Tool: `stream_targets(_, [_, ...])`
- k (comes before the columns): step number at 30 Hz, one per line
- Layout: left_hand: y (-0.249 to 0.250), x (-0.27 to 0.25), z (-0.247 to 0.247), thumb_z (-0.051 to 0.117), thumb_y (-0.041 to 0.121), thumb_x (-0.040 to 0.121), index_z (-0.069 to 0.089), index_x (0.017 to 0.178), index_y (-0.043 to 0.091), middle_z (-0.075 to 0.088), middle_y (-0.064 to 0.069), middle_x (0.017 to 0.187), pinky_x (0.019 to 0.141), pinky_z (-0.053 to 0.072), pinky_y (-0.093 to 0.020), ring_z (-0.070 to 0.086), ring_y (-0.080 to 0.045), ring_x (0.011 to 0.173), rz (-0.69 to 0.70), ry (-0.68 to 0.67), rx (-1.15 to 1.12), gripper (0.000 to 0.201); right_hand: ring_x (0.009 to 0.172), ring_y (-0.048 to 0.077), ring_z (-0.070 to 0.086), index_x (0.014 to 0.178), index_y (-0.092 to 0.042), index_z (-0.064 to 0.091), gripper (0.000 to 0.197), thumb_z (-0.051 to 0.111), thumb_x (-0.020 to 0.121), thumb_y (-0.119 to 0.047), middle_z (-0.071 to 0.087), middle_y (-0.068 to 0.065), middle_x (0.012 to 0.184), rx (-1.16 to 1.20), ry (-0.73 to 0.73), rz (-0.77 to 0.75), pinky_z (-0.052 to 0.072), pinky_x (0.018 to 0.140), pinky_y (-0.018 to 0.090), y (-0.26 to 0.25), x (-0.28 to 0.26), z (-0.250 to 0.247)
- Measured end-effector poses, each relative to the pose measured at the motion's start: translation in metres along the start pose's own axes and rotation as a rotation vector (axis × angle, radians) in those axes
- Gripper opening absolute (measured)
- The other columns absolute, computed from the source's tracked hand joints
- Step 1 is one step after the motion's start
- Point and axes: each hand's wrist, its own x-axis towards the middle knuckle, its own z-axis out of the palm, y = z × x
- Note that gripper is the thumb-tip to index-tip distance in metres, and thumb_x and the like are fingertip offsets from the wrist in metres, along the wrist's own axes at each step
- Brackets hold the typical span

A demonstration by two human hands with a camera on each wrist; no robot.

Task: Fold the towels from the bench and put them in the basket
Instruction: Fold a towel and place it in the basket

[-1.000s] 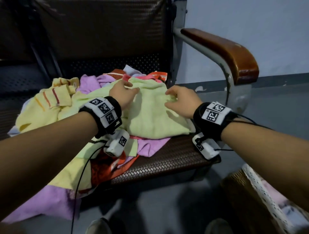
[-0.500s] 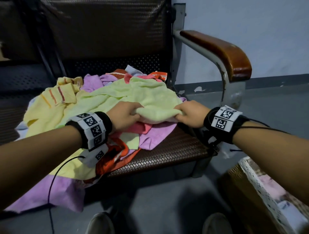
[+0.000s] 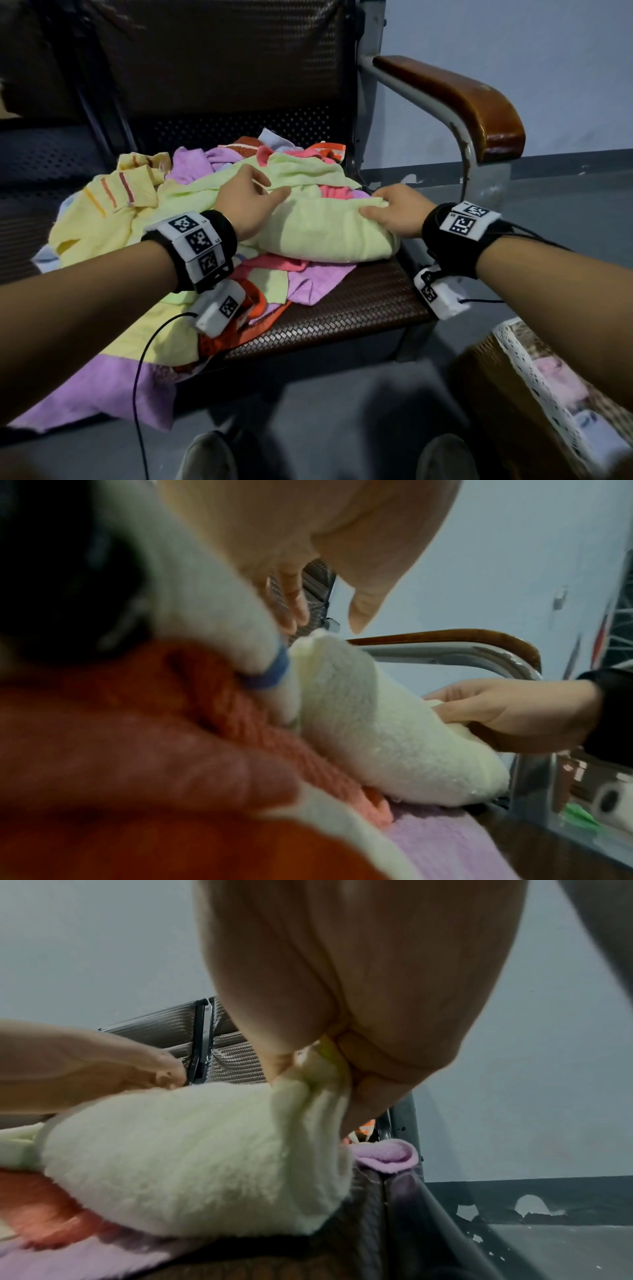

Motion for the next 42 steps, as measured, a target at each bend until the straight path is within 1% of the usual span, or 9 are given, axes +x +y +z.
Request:
stream_targets(4, [0.003, -0.007, 0.002, 0.081, 0.038, 0.077, 0.064, 0.101, 0.023, 0.065, 0.010, 0.100, 0.081, 0.049, -0.027, 0.063, -0.012, 0.095, 0.246, -0.225, 0.084, 0.033, 0.104, 0.031, 0.066, 0.110, 0.000, 0.071, 0.039, 0.062, 0.095, -0.035, 0.071, 0.018, 0.111, -0.055, -0.037, 0.091, 0.053, 0.092, 0.041, 0.000, 0.014, 0.007])
stream_targets(8, [-0.007, -0.013, 0.010, 0.088, 0.033, 0.066, 0.057, 0.131, 0.026, 0.054, 0.003, 0.127, 0.101, 0.043, -0.035, 0.052, -0.019, 0.115, 0.342, -0.493, 0.439, 0.072, 0.099, 0.025, 0.063, 0.110, -0.007, 0.070, 0.033, 0.066, 0.091, -0.033, 0.070, 0.011, 0.115, -0.079, -0.024, 0.126, 0.050, 0.081, 0.032, -0.001, 0.021, 0.012])
stream_targets(14, [0.002, -0.001, 0.009, 0.073, 0.031, 0.081, 0.059, 0.121, 0.021, 0.066, -0.003, 0.109, 0.081, 0.047, -0.033, 0.060, -0.022, 0.098, 0.310, -0.285, 0.331, 0.043, 0.115, 0.023, 0.056, 0.128, -0.028, 0.058, 0.049, 0.065, 0.085, -0.050, 0.060, 0.003, 0.127, -0.252, 0.084, -0.247, 0.047, 0.098, 0.037, -0.024, 0.004, 0.015])
stream_targets(17, [0.020, -0.006, 0.006, 0.071, 0.028, 0.081, 0.064, 0.107, 0.019, 0.066, 0.008, 0.087, 0.075, 0.045, -0.026, 0.061, -0.016, 0.085, 0.388, -0.166, 0.189, 0.029, 0.110, 0.012, 0.055, 0.139, -0.022, 0.049, 0.072, 0.078, 0.078, -0.050, 0.060, -0.007, 0.124, -0.149, -0.083, -0.342, 0.042, 0.087, 0.015, -0.041, -0.009, 0.020])
stream_targets(24, [0.115, -0.034, -0.011, 0.078, 0.045, 0.076, 0.066, 0.102, 0.024, 0.071, 0.007, 0.092, 0.079, 0.053, -0.028, 0.066, -0.010, 0.085, 0.570, -0.099, -0.003, 0.036, 0.094, 0.008, 0.068, 0.113, -0.020, 0.066, 0.028, 0.071, 0.085, -0.016, 0.071, -0.006, 0.100, 0.232, -0.029, -0.305, 0.054, 0.084, 0.027, -0.030, -0.044, -0.038])
stream_targets(30, [0.227, -0.066, 0.061, 0.082, 0.050, 0.073, 0.067, 0.105, 0.019, 0.073, 0.000, 0.101, 0.077, 0.055, -0.024, 0.068, -0.005, 0.088, 0.541, -0.333, -0.425, 0.048, 0.100, 0.021, 0.072, 0.111, -0.011, 0.070, 0.039, 0.069, 0.075, -0.027, 0.076, 0.006, 0.106, 0.528, 0.175, -0.176, 0.058, 0.090, 0.044, 0.048, -0.133, -0.093])
stream_targets(35, [0.299, -0.111, 0.164, 0.077, 0.073, 0.056, 0.052, 0.128, 0.029, 0.068, 0.004, 0.118, 0.075, 0.057, -0.026, 0.072, -0.009, 0.096, 0.261, -0.698, -0.601, 0.088, 0.101, 0.020, 0.073, 0.115, -0.017, 0.071, 0.029, 0.069, 0.086, -0.024, 0.077, 0.002, 0.109, 0.874, 0.489, 0.041, 0.058, 0.080, 0.032, 0.143, -0.219, -0.114])
stream_targets(39, [0.315, -0.162, 0.271, 0.077, 0.053, 0.076, 0.069, 0.118, 0.021, 0.076, 0.001, 0.108, 0.074, 0.058, -0.030, 0.075, -0.018, 0.093, 0.238, -1.154, -0.381, 0.053, 0.101, 0.028, 0.073, 0.117, -0.013, 0.070, 0.029, 0.066, 0.090, -0.019, 0.076, 0.010, 0.110, 1.113, 0.711, 0.262, 0.061, 0.078, 0.037, 0.216, -0.283, -0.105])
stream_targets(42, [0.314, -0.203, 0.348, 0.069, 0.042, 0.086, 0.072, 0.108, 0.012, 0.076, -0.006, 0.103, 0.081, 0.057, -0.039, 0.072, -0.026, 0.090, 0.158, -1.254, -0.216, 0.038, 0.089, 0.026, 0.075, 0.112, -0.009, 0.070, 0.026, 0.061, 0.088, -0.013, 0.077, 0.010, 0.101, 1.124, 0.867, 0.513, 0.060, 0.071, 0.035, 0.267, -0.321, -0.080])
